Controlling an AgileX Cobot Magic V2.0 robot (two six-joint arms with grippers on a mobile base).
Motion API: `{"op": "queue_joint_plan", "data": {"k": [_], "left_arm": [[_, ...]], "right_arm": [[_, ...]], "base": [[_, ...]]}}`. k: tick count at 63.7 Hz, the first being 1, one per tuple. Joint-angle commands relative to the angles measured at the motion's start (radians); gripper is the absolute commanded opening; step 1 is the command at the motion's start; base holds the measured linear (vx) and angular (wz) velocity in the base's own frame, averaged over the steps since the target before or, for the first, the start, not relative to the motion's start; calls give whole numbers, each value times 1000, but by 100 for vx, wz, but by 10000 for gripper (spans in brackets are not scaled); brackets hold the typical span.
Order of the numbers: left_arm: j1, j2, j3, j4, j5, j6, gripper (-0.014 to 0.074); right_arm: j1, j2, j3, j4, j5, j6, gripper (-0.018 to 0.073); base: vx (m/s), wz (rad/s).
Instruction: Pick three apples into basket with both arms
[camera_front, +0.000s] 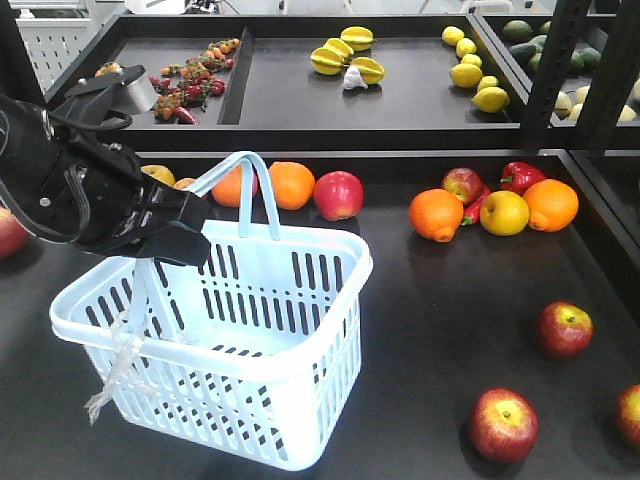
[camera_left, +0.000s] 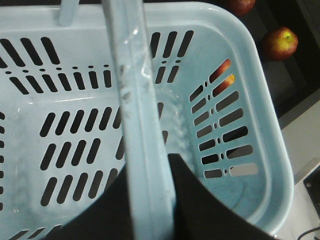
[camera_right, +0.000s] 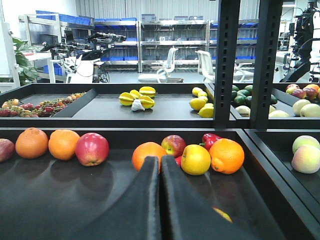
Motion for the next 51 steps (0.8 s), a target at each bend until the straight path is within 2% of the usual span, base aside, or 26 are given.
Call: {"op": "queue_joint_plan", "data": {"k": [1,51], "left_arm": [[-5,-36,-23,-45,-43,-7,-8],[-5,-36,-23,-45,-43,-7,-8]], "right_arm": [[-5,-11,15,-6,-70,-2,-4],[-5,-11,15,-6,-71,-2,-4]], "base": [[3,0],[1,1]]}}
